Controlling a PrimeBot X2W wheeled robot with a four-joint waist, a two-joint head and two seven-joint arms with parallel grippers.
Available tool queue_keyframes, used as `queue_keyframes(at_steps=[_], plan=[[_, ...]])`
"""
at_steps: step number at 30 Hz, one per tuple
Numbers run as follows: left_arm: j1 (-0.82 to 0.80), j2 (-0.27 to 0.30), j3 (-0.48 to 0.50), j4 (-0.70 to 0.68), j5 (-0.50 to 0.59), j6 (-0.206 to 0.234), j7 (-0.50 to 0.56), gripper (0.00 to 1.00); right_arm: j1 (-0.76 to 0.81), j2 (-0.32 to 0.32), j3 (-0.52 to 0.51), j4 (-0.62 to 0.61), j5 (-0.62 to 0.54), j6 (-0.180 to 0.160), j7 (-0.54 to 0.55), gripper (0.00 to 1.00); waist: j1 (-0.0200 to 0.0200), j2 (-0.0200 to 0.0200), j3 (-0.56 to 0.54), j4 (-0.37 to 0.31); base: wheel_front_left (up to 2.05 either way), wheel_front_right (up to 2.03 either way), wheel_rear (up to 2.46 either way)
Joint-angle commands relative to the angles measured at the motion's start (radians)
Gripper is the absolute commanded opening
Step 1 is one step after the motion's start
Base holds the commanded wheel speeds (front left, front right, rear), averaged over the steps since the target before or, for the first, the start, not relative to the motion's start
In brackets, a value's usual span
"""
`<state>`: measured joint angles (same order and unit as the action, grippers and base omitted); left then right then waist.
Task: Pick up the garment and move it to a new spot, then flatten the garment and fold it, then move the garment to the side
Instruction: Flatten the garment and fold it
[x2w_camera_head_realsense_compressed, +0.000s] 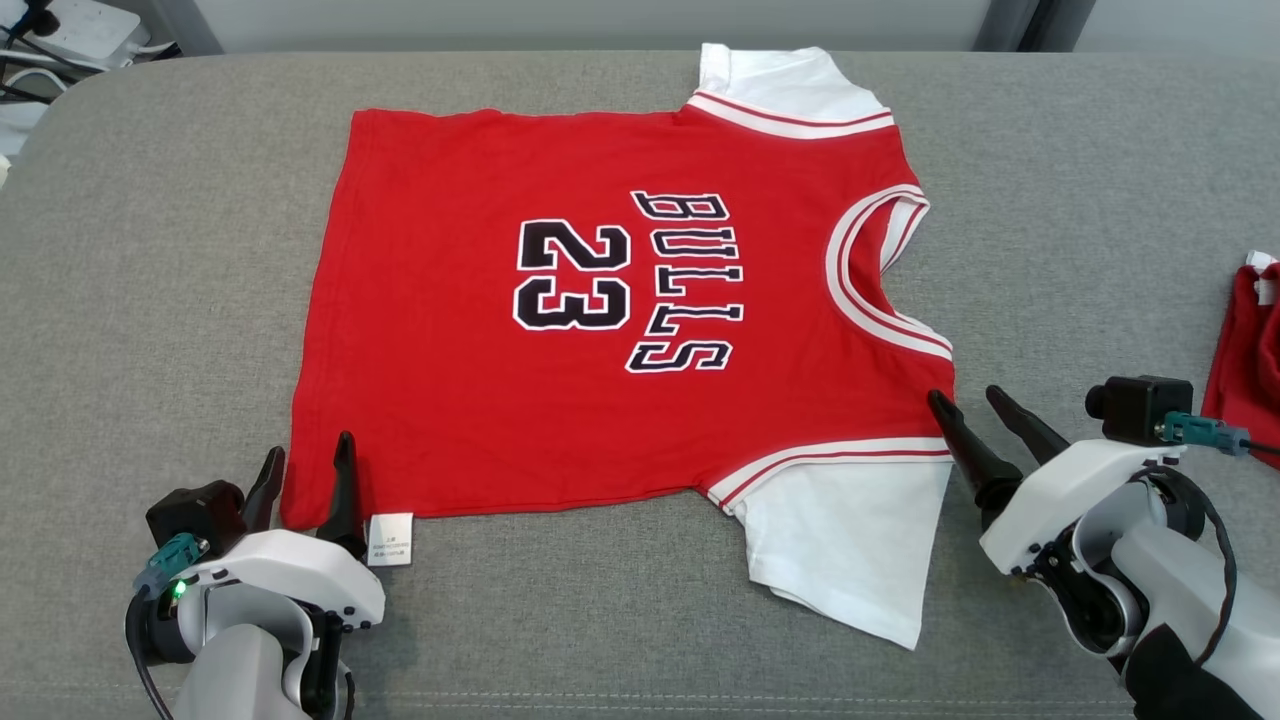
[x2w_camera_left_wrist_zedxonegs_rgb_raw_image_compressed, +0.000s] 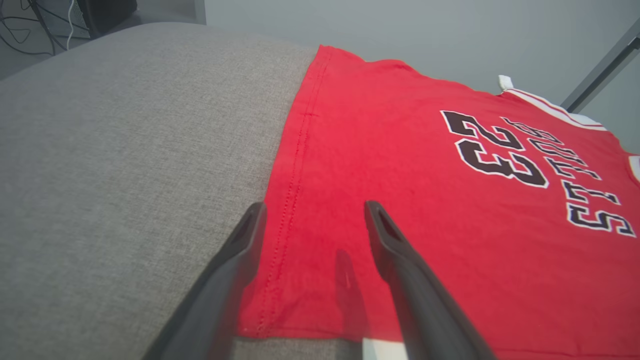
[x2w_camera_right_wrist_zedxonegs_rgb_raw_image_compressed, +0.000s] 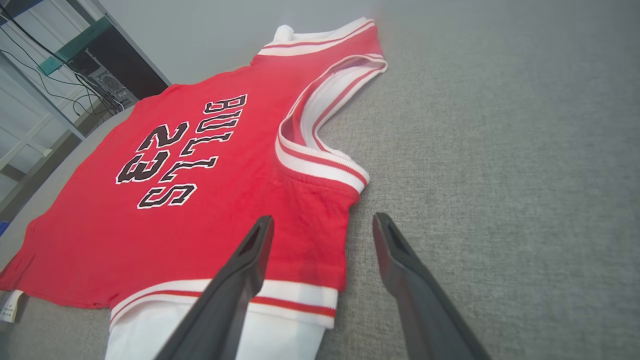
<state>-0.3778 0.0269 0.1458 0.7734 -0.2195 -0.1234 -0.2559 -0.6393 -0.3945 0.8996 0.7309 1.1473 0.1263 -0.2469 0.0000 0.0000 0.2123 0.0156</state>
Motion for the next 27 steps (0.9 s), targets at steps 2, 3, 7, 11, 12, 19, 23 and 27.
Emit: queue_keyframes(at_steps=[2, 3, 7, 11, 12, 19, 23, 27], plan=[[-0.015, 0.025, 0.035, -0.019, 0.016, -0.006, -0.006, 1.0, 0.058, -0.018, -0.023, -0.044, -0.058, 0.004, -0.015, 1.0, 0.0, 0.0, -0.009, -0.01, 0.0, 0.0, 0.0], [-0.015, 0.025, 0.035, -0.019, 0.016, -0.006, -0.006, 1.0, 0.058, -0.018, -0.023, -0.044, -0.058, 0.004, -0.015, 1.0, 0.0, 0.0, -0.009, -0.01, 0.0, 0.0, 0.0], [-0.005, 0.024, 0.041, -0.018, 0.023, -0.007, -0.006, 1.0, 0.113, -0.013, -0.064, -0.077, -0.14, 0.004, -0.015, 1.0, 0.0, 0.0, -0.02, -0.022, 0.0, 0.0, 0.0], [0.006, 0.024, 0.048, -0.026, 0.031, -0.007, -0.006, 1.0, 0.171, 0.006, -0.118, -0.108, -0.219, 0.004, -0.015, 1.0, 0.0, 0.0, -0.031, -0.032, 0.0, 0.0, 0.0], [0.01, 0.024, 0.052, -0.032, 0.034, -0.007, -0.006, 1.0, 0.183, 0.011, -0.134, -0.116, -0.241, 0.004, -0.015, 1.0, 0.0, 0.0, -0.036, -0.035, 0.0, 0.0, 0.0], [0.06, 0.024, 0.062, -0.096, 0.048, -0.007, -0.006, 1.0, 0.257, 0.054, -0.279, -0.168, -0.381, 0.004, -0.015, 1.0, 0.0, 0.0, -0.078, -0.043, 0.0, 0.0, 0.0], [0.101, 0.023, 0.052, -0.137, 0.035, 0.0, -0.006, 1.0, 0.301, 0.082, -0.351, -0.188, -0.446, 0.004, -0.015, 1.0, 0.0, 0.0, -0.111, -0.041, 0.0, 0.0, 0.0], [0.149, 0.023, 0.036, -0.191, 0.026, 0.013, -0.006, 1.0, 0.341, 0.107, -0.425, -0.211, -0.511, 0.004, -0.015, 1.0, 0.0, 0.0, -0.145, -0.04, 0.0, 0.0, 0.0]])
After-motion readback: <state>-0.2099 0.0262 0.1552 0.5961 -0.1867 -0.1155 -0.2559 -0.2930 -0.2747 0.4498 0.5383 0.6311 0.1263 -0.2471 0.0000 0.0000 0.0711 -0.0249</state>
